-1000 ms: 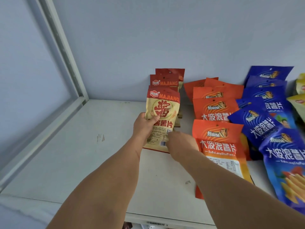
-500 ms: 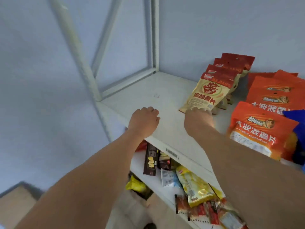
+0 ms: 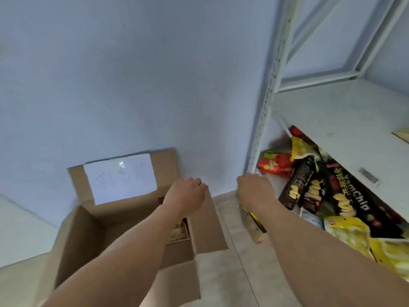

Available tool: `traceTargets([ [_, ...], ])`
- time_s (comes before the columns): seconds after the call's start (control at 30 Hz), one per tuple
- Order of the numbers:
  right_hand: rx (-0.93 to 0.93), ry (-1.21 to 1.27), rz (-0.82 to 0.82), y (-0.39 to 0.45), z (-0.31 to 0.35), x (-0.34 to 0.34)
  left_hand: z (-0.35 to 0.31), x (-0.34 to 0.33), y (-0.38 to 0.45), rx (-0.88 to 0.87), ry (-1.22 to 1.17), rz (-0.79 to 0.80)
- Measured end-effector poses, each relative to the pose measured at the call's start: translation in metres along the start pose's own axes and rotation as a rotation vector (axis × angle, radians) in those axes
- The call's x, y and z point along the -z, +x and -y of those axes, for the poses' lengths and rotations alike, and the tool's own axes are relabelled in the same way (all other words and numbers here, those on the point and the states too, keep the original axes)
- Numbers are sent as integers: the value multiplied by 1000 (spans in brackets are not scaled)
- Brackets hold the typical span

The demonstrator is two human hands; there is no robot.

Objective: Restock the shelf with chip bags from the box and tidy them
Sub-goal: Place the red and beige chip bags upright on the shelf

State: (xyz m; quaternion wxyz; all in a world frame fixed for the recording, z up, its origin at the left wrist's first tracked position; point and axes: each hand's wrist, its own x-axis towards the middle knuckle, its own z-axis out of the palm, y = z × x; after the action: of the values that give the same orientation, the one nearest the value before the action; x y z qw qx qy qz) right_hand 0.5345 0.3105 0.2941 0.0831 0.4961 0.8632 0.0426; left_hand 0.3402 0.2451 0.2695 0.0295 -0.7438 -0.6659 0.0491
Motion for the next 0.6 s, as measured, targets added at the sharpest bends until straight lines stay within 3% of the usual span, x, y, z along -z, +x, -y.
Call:
traceTargets([
  [0.2, 119, 42, 65, 18, 131, -26, 105, -43, -86, 112, -16, 49],
  [0.4, 161, 256, 230, 41, 214, -73, 155, -102, -114, 229, -99, 160],
  [0.6, -18, 526, 403, 98, 265, -161, 198, -184, -88, 557, -392, 225],
])
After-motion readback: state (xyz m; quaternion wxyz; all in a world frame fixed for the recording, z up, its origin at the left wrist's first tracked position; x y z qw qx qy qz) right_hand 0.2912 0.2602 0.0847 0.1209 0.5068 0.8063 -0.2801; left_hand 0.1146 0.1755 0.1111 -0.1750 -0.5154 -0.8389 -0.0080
